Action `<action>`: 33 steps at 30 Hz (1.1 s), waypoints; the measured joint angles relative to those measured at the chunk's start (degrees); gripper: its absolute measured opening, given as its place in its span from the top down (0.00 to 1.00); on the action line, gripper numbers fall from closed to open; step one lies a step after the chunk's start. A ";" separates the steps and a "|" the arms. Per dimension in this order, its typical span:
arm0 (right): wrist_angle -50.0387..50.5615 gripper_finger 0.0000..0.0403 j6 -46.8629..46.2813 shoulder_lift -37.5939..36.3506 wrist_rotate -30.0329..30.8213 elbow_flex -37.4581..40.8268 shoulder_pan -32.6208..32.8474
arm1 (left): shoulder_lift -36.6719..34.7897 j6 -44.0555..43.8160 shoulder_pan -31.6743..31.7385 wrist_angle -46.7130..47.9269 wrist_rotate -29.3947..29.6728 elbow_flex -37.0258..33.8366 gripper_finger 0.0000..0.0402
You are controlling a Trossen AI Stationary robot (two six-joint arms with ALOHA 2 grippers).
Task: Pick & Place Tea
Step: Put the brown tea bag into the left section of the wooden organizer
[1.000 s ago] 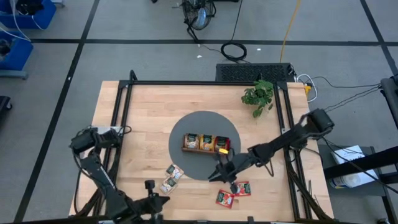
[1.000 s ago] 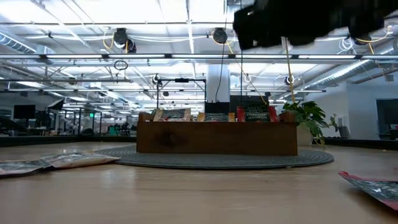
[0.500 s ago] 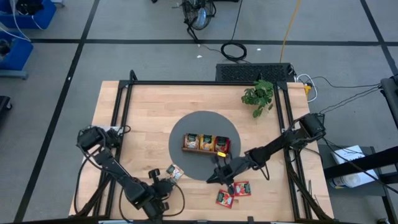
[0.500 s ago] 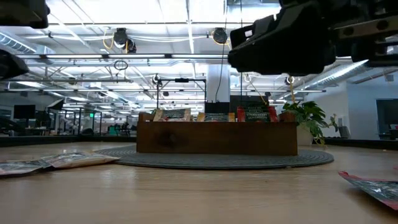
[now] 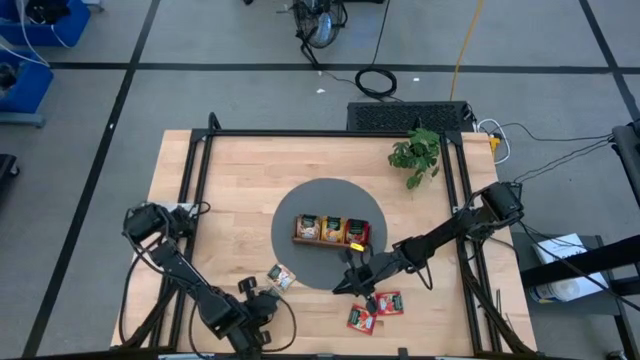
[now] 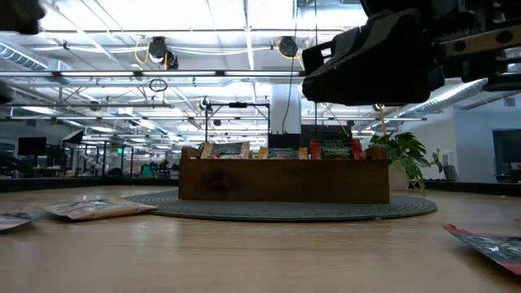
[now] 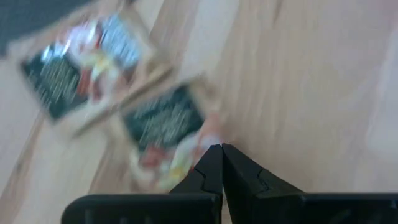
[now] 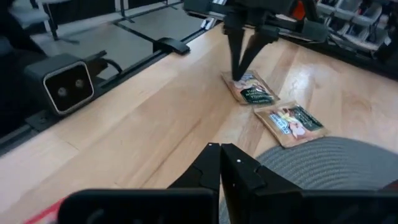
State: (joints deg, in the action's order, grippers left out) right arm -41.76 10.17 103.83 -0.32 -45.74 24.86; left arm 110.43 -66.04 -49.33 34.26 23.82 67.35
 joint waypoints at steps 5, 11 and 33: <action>1.48 0.99 -5.85 -0.02 -6.10 -0.02 -0.02 | 0.32 7.04 2.75 -7.98 1.47 0.00 0.98; 1.29 0.99 -5.92 -0.02 -7.19 -0.02 -0.03 | 1.75 15.63 7.58 -10.87 -1.03 0.00 0.98; 0.42 0.99 -3.51 -0.02 -7.04 -0.02 -0.04 | 3.63 0.07 9.84 7.56 4.12 3.23 0.98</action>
State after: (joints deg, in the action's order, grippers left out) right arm -41.34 6.66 103.81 -7.35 -45.76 24.82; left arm 114.06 -65.97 -39.49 41.82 27.94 70.59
